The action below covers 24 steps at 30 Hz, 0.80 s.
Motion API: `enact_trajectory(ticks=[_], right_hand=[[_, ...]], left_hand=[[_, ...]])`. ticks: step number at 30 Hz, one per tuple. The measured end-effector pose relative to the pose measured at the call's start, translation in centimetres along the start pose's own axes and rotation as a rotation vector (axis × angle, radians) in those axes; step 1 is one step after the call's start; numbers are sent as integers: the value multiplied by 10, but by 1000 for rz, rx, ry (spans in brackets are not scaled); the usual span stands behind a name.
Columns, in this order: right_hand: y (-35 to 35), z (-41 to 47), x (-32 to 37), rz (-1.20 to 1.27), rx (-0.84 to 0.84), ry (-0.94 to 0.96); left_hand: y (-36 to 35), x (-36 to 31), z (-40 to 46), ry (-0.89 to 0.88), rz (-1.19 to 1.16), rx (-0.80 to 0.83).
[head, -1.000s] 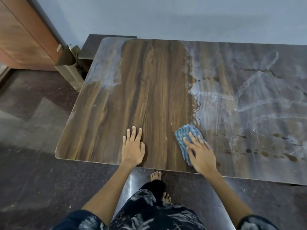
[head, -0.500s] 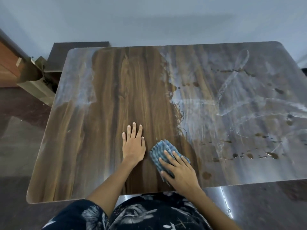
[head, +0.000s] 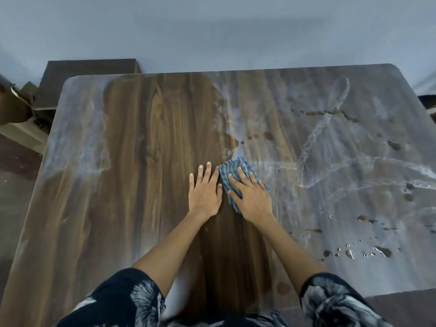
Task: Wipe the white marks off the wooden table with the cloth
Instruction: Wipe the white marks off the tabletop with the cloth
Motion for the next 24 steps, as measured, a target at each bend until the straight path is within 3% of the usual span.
enact_trajectory(ticks=[14, 18, 24], right_hand=[[69, 234, 6, -44, -97, 85], [93, 306, 4, -45, -120, 55], [103, 371, 33, 4, -101, 86]], left_hand=[[28, 17, 175, 125, 0, -84], [22, 15, 181, 152, 57, -210], [22, 13, 182, 184, 50, -251]])
Point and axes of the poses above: each hand's wrist, its own z-axis towards the middle knuckle, its own y-axis out of the back of the hand, x = y × z, the point moved 1 cm from there along z, towards the middle knuckle, and after that the axes turned 10 degrees about z, right-handed, at the moved point
